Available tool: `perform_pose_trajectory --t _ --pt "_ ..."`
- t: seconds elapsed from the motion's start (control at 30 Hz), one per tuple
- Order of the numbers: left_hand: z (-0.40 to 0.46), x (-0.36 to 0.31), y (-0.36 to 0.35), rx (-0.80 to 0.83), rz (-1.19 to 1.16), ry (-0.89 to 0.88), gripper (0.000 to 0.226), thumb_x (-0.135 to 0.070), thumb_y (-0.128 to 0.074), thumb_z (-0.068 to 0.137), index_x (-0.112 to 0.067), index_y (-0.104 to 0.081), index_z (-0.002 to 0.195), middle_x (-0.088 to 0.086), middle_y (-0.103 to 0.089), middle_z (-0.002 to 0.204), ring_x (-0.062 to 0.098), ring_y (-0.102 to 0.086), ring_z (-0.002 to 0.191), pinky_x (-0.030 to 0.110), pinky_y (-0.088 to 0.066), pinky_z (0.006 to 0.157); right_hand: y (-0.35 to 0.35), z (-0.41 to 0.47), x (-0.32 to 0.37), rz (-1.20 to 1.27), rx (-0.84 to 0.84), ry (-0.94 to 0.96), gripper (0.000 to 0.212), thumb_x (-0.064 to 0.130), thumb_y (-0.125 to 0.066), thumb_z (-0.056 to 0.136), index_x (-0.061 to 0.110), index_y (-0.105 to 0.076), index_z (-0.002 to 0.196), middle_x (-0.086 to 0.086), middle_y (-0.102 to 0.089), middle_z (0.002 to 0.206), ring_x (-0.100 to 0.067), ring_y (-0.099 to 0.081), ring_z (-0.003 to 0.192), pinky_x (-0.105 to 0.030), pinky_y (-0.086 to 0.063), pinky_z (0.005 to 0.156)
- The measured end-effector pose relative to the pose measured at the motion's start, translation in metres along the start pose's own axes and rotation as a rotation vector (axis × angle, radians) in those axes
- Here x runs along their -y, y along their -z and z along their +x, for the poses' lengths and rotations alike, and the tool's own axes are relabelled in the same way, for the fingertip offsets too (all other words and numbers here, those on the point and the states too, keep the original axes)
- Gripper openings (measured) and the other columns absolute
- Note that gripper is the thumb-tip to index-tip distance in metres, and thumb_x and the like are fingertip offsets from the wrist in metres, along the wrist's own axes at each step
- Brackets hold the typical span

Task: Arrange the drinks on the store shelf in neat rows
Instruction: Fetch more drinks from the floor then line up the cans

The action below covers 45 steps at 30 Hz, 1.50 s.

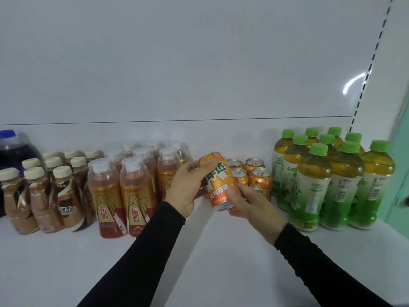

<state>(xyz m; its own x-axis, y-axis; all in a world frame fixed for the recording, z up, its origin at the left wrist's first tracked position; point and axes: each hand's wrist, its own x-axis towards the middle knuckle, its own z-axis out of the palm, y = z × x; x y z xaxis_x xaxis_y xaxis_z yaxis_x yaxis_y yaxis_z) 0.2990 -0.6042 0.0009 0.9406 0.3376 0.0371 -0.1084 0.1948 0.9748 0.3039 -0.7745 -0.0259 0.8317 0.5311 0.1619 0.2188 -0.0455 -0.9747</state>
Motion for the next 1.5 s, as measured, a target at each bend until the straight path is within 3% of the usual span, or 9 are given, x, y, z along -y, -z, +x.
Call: perform_pose_trajectory --t 0.13,0.2,0.33,0.47,0.57,0.83,1.1,1.4,1.5 --pt "-0.002 -0.001 -0.003 0.032 0.001 -0.012 0.070 -0.038 -0.089 0.068 -0.008 -0.060 0.124 0.016 -0.073 0.112 0.030 -0.074 0.096 0.052 -0.059 0.088 -0.001 0.002 -0.004 0.007 -0.034 0.046 0.057 0.057 -0.064 0.070 0.027 -0.063 0.118 0.007 -0.072 0.113 -0.012 -0.066 0.106 -0.037 -0.054 0.097" --pt "-0.003 -0.004 -0.002 0.051 0.004 -0.006 0.054 -0.038 -0.082 0.079 -0.009 -0.063 0.119 0.015 -0.074 0.110 0.030 -0.072 0.099 0.051 -0.057 0.092 0.001 0.003 -0.007 0.173 -0.017 0.027 0.050 0.045 -0.063 0.077 0.019 -0.064 0.120 0.001 -0.073 0.112 -0.017 -0.068 0.107 -0.034 -0.056 0.092" --pt "-0.006 -0.009 0.002 0.123 0.001 0.030 0.037 -0.025 -0.072 0.090 -0.011 -0.060 0.122 0.011 -0.076 0.104 0.026 -0.073 0.092 0.040 -0.062 0.077 0.008 0.004 -0.011 0.381 0.042 -0.032 0.038 0.036 -0.063 0.083 0.014 -0.063 0.114 -0.006 -0.074 0.107 -0.024 -0.070 0.104 -0.036 -0.057 0.089" --pt "-0.009 -0.006 0.002 0.126 0.042 -0.076 0.052 -0.016 -0.080 0.082 -0.013 -0.056 0.128 0.012 -0.075 0.107 0.028 -0.074 0.093 0.049 -0.060 0.086 0.010 0.004 -0.012 0.111 0.047 0.038 0.034 0.048 -0.065 0.086 0.028 -0.061 0.114 0.011 -0.072 0.108 -0.013 -0.067 0.108 -0.036 -0.054 0.095" --pt "-0.010 -0.001 0.002 0.114 0.074 -0.164 0.065 -0.017 -0.090 0.071 -0.017 -0.058 0.128 0.011 -0.072 0.113 0.029 -0.072 0.100 0.054 -0.058 0.089 0.008 0.007 -0.012 -0.139 0.008 0.125 0.057 0.059 -0.074 0.076 0.030 -0.060 0.123 0.012 -0.070 0.114 -0.009 -0.066 0.107 -0.035 -0.053 0.096" --pt "-0.029 0.011 0.007 0.219 0.321 -0.497 0.070 -0.014 -0.090 0.061 -0.019 -0.061 0.124 -0.002 -0.068 0.122 0.017 -0.063 0.117 0.034 -0.052 0.099 0.012 0.013 -0.018 -0.176 -0.123 0.254 0.055 0.014 -0.087 0.071 0.019 -0.061 0.119 0.007 -0.072 0.112 -0.008 -0.067 0.106 -0.031 -0.055 0.092" --pt "-0.039 0.017 0.009 0.251 0.380 -0.611 0.068 -0.028 -0.089 0.062 -0.050 -0.060 0.119 -0.005 -0.064 0.129 0.020 -0.056 0.127 0.036 -0.045 0.108 0.009 0.014 -0.029 -0.302 -0.176 0.298 0.071 0.017 -0.090 0.066 0.025 -0.053 0.127 0.014 -0.066 0.120 -0.005 -0.061 0.114 -0.038 -0.053 0.098" --pt "-0.030 0.015 0.020 0.247 0.501 -0.457 0.074 -0.028 -0.090 0.068 -0.034 -0.054 0.133 -0.011 -0.066 0.125 0.012 -0.063 0.117 0.037 -0.055 0.097 0.007 0.006 -0.032 -0.387 0.098 0.305 0.058 0.034 -0.071 0.089 0.029 -0.044 0.140 0.017 -0.059 0.133 -0.007 -0.056 0.123 -0.035 -0.050 0.100" --pt "-0.023 0.020 0.021 0.184 0.564 -0.427 0.073 -0.028 -0.092 0.068 -0.030 -0.057 0.133 -0.014 -0.069 0.120 0.008 -0.064 0.112 0.033 -0.056 0.095 0.010 0.005 -0.039 -0.547 0.117 0.262 0.063 0.058 -0.059 0.089 0.033 -0.038 0.143 0.017 -0.054 0.136 -0.004 -0.052 0.124 -0.034 -0.047 0.104"
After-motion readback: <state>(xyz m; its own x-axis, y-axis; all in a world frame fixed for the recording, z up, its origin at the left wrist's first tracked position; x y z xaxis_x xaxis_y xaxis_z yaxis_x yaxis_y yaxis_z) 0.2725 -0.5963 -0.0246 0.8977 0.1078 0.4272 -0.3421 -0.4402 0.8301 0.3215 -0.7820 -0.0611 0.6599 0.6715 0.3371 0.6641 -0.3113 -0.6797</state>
